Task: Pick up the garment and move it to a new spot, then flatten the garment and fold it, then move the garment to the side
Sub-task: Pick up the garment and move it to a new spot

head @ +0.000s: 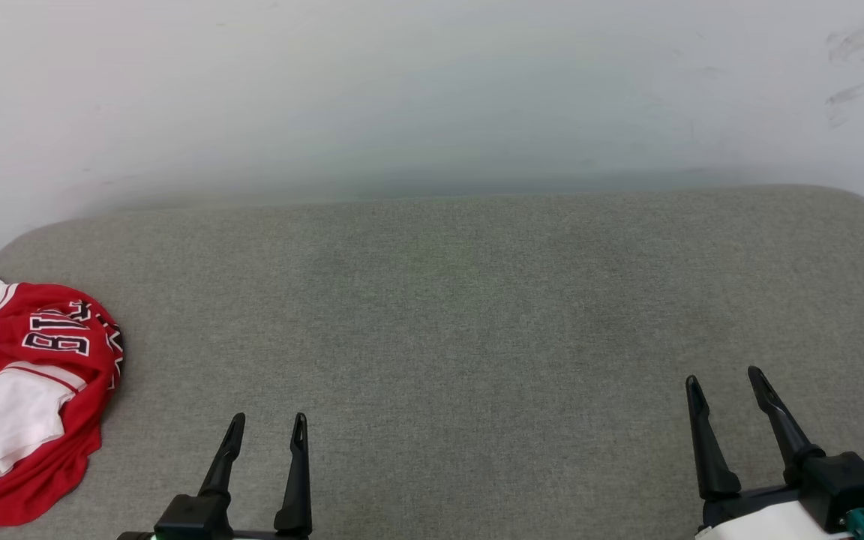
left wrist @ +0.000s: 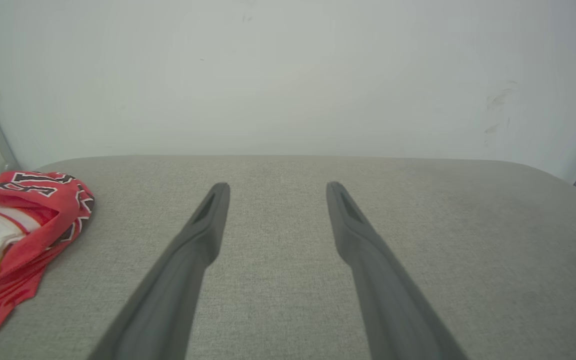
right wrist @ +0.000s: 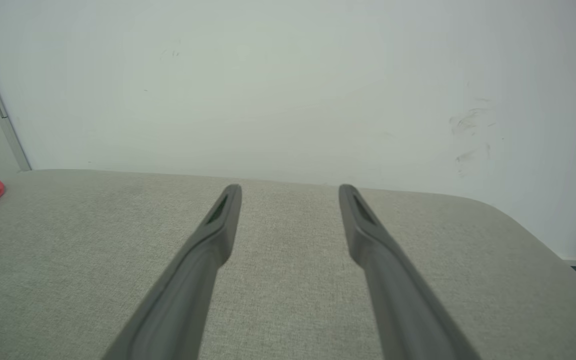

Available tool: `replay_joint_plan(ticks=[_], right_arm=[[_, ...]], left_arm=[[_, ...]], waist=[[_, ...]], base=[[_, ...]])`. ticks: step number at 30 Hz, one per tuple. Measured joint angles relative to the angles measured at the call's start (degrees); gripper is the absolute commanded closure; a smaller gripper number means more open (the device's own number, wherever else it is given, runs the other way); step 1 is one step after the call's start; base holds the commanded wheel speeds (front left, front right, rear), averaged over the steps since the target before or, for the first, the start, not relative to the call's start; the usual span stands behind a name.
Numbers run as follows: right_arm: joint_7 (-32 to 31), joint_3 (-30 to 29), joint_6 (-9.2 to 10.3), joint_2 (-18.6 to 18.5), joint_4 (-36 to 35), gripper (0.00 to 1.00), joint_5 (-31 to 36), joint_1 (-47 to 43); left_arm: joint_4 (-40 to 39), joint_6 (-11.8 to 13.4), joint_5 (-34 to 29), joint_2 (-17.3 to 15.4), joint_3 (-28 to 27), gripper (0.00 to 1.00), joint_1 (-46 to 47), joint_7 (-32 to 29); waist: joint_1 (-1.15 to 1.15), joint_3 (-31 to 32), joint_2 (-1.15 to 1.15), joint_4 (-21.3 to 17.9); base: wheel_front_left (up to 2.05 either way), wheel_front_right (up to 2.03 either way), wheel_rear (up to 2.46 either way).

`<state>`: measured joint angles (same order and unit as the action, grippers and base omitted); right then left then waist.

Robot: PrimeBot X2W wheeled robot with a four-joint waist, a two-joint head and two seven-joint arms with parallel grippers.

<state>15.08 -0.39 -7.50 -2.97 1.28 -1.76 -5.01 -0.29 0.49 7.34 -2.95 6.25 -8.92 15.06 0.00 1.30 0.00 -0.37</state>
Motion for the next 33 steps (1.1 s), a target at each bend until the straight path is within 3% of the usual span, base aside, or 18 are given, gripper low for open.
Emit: replay_joint_plan(ticks=[17,33], right_arm=[[0.01,3.20,0.00,0.01,-0.31,0.00,-2.46,-0.61],[0.01,6.47,0.00,0.03,-0.63,0.00,-2.96,-0.90]], left_arm=[[0.13,0.60,1.19,0.02,-1.38,0.00,0.10,0.01],[-0.35,0.56,1.40,0.02,-3.92,0.00,0.62,0.01]], waist=[[0.00,-0.35,0.00,2.42],[0.00,-0.39,0.00,14.14]], base=[[0.00,0.00,0.00],[0.00,0.00,0.00]])
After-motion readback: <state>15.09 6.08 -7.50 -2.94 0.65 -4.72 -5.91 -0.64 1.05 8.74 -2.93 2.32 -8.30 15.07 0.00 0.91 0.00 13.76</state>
